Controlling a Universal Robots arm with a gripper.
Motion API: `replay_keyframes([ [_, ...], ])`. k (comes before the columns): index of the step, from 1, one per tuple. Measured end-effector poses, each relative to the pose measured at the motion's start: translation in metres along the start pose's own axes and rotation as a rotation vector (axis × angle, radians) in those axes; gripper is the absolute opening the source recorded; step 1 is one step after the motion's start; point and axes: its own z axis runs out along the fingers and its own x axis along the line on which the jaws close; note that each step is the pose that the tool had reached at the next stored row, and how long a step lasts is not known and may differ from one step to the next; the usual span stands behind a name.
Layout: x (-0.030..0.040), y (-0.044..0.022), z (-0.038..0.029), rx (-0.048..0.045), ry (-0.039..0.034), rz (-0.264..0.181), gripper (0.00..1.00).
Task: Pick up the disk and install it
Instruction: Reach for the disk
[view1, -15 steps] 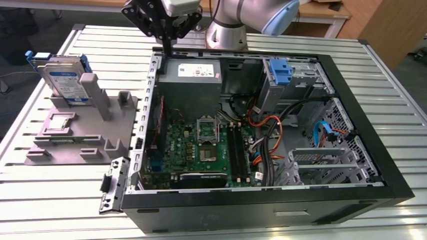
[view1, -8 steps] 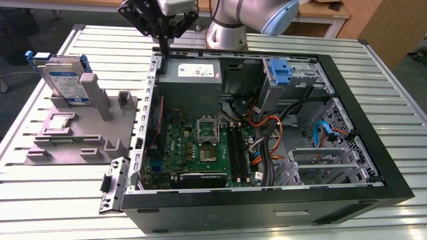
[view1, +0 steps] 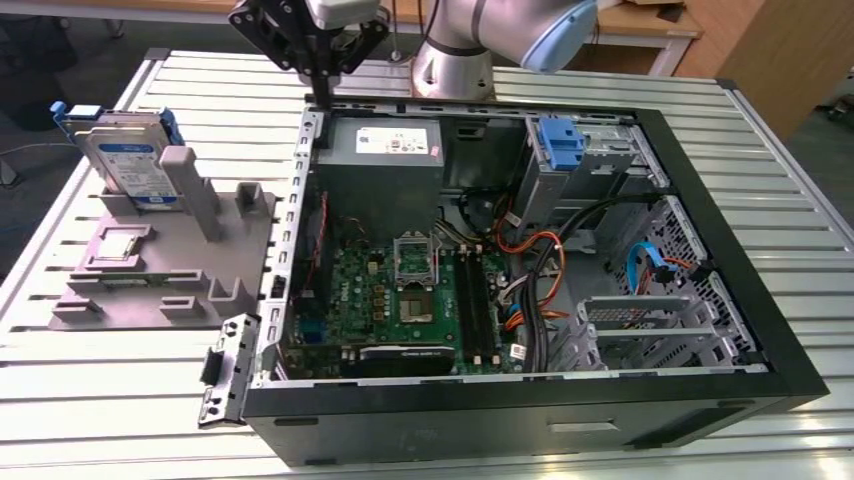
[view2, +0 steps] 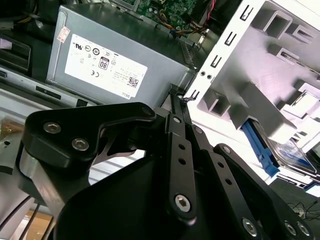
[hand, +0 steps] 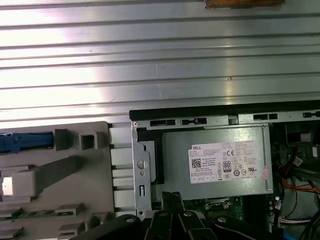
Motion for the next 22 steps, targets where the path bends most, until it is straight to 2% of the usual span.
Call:
replay_keyframes([
  [16,0.0102,0.0037,0.0007,0.0,0.0,0.0,0.1],
  [22,0.0109,0.0037,0.0007,-0.0001,-0.0001,0.0,0.1],
])
